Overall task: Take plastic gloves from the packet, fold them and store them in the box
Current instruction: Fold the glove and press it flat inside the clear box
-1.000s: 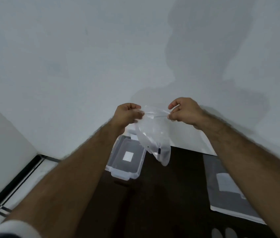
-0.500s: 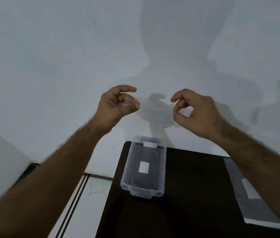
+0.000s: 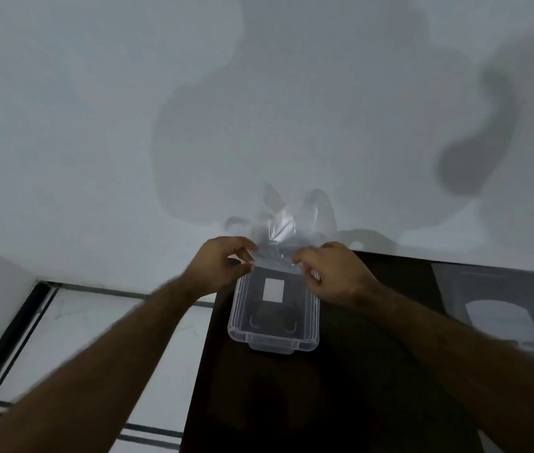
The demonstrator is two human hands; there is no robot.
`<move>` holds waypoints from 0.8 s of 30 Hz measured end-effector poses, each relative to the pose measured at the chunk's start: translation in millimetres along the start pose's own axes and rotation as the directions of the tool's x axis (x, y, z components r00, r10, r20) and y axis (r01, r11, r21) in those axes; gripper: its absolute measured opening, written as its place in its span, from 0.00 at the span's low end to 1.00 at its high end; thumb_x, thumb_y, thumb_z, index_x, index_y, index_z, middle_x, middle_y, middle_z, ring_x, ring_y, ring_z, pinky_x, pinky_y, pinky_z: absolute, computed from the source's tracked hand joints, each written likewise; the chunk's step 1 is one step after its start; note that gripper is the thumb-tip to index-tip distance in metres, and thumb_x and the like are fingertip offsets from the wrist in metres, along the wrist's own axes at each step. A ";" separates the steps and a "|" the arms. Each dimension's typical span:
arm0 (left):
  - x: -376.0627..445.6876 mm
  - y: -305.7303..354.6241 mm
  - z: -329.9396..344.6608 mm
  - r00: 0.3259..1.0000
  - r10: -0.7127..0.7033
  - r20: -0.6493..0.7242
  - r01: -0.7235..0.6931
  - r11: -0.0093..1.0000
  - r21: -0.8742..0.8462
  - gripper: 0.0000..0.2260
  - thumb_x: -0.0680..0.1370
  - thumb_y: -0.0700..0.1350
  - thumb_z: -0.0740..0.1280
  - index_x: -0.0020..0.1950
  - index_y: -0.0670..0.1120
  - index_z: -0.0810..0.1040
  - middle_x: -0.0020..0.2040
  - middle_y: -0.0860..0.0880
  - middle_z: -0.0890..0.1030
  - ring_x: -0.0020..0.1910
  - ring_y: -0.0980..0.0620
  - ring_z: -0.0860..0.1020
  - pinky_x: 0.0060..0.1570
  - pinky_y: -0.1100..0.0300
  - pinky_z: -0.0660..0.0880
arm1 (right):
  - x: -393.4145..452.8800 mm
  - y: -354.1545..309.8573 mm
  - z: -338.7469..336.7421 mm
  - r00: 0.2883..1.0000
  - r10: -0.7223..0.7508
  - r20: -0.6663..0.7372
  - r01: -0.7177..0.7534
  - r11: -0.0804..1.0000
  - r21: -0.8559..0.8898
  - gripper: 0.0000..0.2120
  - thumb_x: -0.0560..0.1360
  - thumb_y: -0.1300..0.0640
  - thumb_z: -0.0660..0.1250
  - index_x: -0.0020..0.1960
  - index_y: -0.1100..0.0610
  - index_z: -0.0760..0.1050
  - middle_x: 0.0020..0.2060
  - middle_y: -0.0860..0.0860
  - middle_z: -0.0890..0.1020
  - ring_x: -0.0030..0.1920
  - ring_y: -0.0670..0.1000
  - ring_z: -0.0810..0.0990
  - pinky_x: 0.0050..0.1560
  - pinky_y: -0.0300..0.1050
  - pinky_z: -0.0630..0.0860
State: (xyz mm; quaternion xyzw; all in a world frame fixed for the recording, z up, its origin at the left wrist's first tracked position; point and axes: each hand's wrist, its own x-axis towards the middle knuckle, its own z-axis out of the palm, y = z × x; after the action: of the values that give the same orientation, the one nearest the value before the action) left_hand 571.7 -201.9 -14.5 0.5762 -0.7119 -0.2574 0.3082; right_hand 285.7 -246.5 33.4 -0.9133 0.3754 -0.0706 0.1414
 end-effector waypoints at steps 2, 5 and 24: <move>-3.2 -12.1 11.6 0.998 0.058 0.040 -0.062 0.993 0.101 0.12 0.73 0.38 0.82 0.56 0.46 0.89 0.50 0.50 0.88 0.47 0.52 0.86 0.53 0.56 0.82 | -3.4 4.8 19.4 0.999 -0.006 0.047 0.008 0.999 -0.048 0.10 0.80 0.56 0.65 0.59 0.51 0.81 0.44 0.49 0.87 0.42 0.53 0.84 0.59 0.51 0.76; -7.5 -27.5 26.5 0.983 0.131 0.131 -0.158 0.963 0.219 0.09 0.73 0.40 0.81 0.52 0.49 0.90 0.51 0.51 0.89 0.49 0.49 0.85 0.56 0.50 0.81 | -9.7 12.0 47.0 0.993 -0.027 0.119 0.039 0.994 -0.107 0.10 0.77 0.58 0.66 0.55 0.50 0.82 0.41 0.47 0.86 0.40 0.50 0.83 0.62 0.53 0.75; 10.6 -19.3 75.3 0.750 0.052 0.659 -0.552 0.599 0.580 0.12 0.79 0.44 0.75 0.62 0.51 0.86 0.63 0.47 0.87 0.70 0.47 0.80 0.80 0.45 0.40 | -12.5 -11.0 92.7 0.843 0.033 0.537 0.149 0.945 -0.292 0.15 0.79 0.53 0.70 0.65 0.52 0.80 0.63 0.54 0.83 0.68 0.57 0.78 0.80 0.60 0.62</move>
State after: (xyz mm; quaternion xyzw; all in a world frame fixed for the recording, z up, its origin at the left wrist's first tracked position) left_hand 527.6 -215.3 -77.9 0.4047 -0.9014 -0.0445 -0.1477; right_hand 306.0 -211.2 -51.6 -0.9182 0.2993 0.2445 0.0869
